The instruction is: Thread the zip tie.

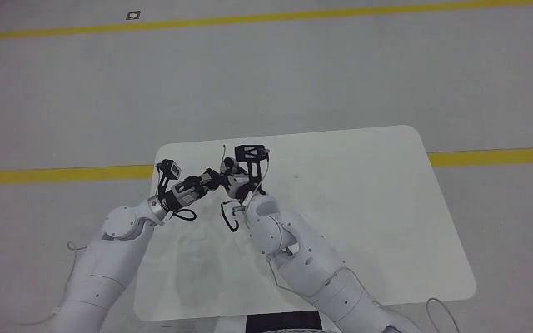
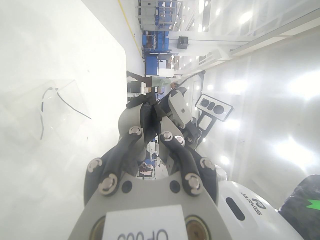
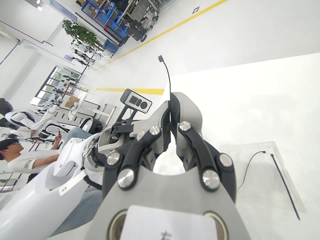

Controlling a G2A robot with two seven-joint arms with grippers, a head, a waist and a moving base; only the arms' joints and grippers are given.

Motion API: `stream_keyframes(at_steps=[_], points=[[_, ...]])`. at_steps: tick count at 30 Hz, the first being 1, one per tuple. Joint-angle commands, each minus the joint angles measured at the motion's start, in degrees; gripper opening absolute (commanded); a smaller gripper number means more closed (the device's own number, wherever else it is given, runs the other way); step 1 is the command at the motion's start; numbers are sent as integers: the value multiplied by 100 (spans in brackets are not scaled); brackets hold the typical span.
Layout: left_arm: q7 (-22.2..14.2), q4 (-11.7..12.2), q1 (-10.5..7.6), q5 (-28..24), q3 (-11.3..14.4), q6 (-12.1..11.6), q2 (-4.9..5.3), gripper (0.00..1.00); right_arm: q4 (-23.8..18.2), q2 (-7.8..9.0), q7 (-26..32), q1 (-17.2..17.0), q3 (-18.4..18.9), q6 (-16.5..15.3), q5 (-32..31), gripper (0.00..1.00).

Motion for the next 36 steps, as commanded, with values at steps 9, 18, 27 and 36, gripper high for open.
stream_keyframes(at_steps=[9, 18, 27, 36], points=[[0, 0, 0, 0, 0, 0, 0, 0, 86, 1, 69, 13, 1, 129, -147, 0], [0, 0, 0, 0, 0, 0, 0, 0, 94, 0, 105, 13, -29, -56, -131, 0], [0, 0, 0, 0, 0, 0, 0, 0, 114, 12, 194, 11, -47, 18, -325, 0], [0, 0, 0, 0, 0, 0, 0, 0, 111, 8, 237, -6, -32, -12, -260, 0]])
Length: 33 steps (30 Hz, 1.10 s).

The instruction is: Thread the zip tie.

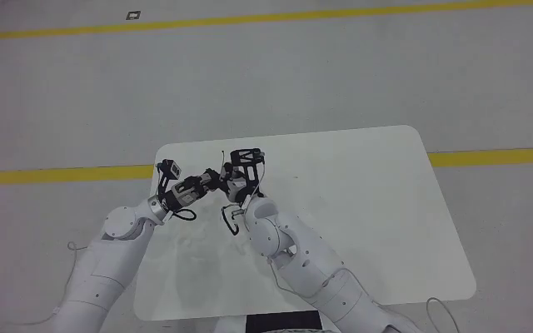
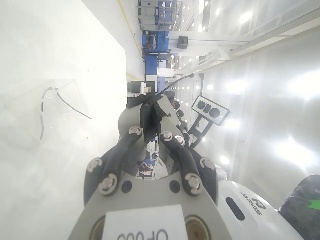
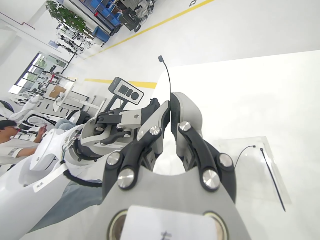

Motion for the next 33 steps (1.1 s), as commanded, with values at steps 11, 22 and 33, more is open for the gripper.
stream_keyframes(at_steps=[11, 22, 33], points=[[0, 0, 0, 0, 0, 0, 0, 0, -49, -17, -43, -1, 27, 120, 74, 45], [0, 0, 0, 0, 0, 0, 0, 0, -182, -12, -294, 11, 74, 172, -135, 30], [0, 0, 0, 0, 0, 0, 0, 0, -191, -25, -392, 1, 45, 153, -231, 0]])
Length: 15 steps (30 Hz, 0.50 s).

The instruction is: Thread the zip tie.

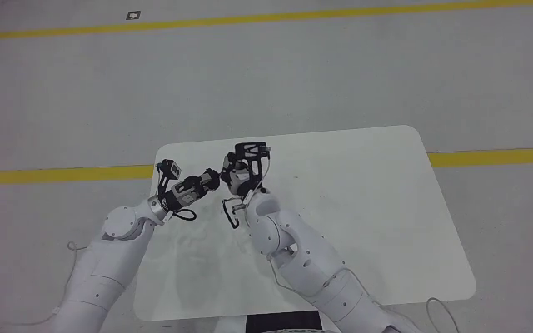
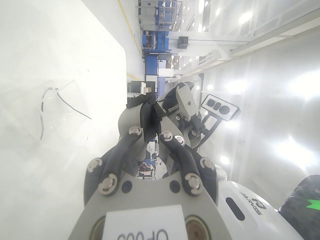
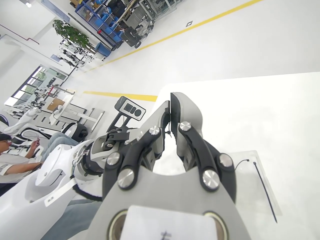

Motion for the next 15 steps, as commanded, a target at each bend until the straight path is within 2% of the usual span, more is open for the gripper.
stream_keyframes(at_steps=[1, 15], points=[[0, 0, 0, 0, 0, 0, 0, 0, 5, -1, 3, 0, -5, -5, -14, 0], [0, 0, 0, 0, 0, 0, 0, 0, 138, -26, 99, 26, -76, -87, -20, 0]])
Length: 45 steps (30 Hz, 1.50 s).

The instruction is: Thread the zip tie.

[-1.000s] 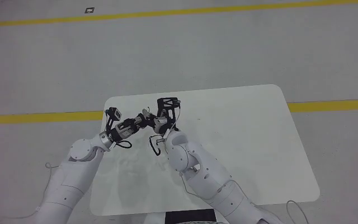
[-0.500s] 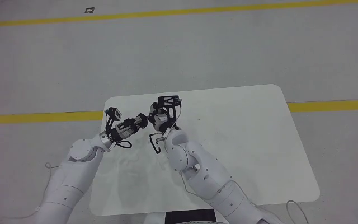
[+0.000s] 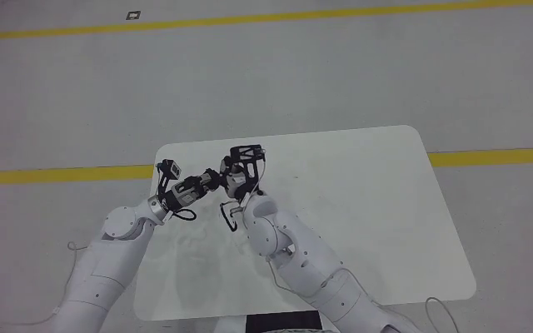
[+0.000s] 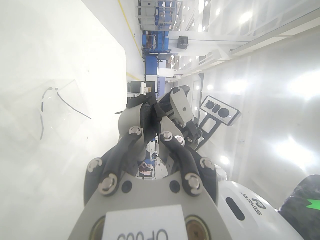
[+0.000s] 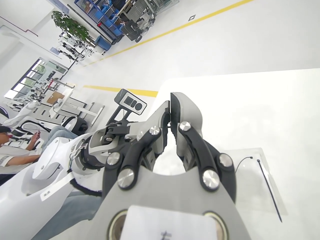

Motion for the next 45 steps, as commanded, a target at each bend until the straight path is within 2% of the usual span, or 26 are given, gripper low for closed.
stream_keyframes(at_steps=[1, 2, 3, 4, 5, 8, 12, 15, 17, 26, 28, 29, 30, 32, 36, 39, 40, 41, 42, 45], points=[[0, 0, 0, 0, 0, 0, 0, 0, 10, -3, -6, -1, -1, 3, 4, 0], [0, 0, 0, 0, 0, 0, 0, 0, 14, -4, -10, -6, 5, 11, 12, 0], [0, 0, 0, 0, 0, 0, 0, 0, 11, -5, -21, -12, 16, 30, 16, 9], [0, 0, 0, 0, 0, 0, 0, 0, 1, -5, -31, -21, 26, 48, 21, 39], [0, 0, 0, 0, 0, 0, 0, 0, -22, -5, -45, -35, 46, 71, 41, 100], [0, 0, 0, 0, 0, 0, 0, 0, -150, 11, -113, -114, 132, 101, 58, 100], [0, 0, 0, 0, 0, 0, 0, 0, -419, 71, -157, -320, 323, -13, 55, 100], [0, 0, 0, 0, 0, 0, 0, 0, -648, 132, -142, -524, 478, -224, 84, 100], [0, 0, 0, 0, 0, 0, 0, 0, -844, 172, -69, -695, 631, -469, 343, 100], [0, 0, 0, 0, 0, 0, 0, 0, -844, 172, -69, -695, 631, -469, 343, 100], [82, -6, 7, -142, -16, 133, -7, 0, -777, 183, -99, -718, 701, -460, 373, 100], [47, 18, 2, -234, -53, 180, -3, 0, -762, 183, -93, -753, 785, -497, 622, 100], [-112, 56, 10, -503, -104, 287, -2, 0, -756, 180, -53, -796, 928, -637, 1126, 100], [-486, 145, 5, -999, -190, 513, 1, 0, -672, 194, 51, -806, 1087, -872, 1542, 100], [-1348, 523, -96, -1761, -309, 994, 5, 0, -452, 209, 465, -816, 1416, -1403, 2856, 100], [-1822, 816, -213, -2115, -264, 1285, -20, 0, -219, 218, 868, -741, 1606, -1651, 3717, 100], [-1943, 965, -288, -2243, -221, 1395, -41, 0, -89, 215, 1120, -698, 1661, -1731, 4192, 100], [-2053, 1034, -350, -2259, -166, 1431, -57, 0, 9, 215, 1292, -653, 1714, -1771, 4523, 100], [-2105, 1097, -412, -2192, -126, 1341, -69, 0, 39, 216, 1306, -635, 1742, -1774, 4599, 100], [-2105, 1097, -412, -2192, -126, 1341, -69, 0, 39, 216, 1306, -635, 1742, -1774, 4599, 100]])
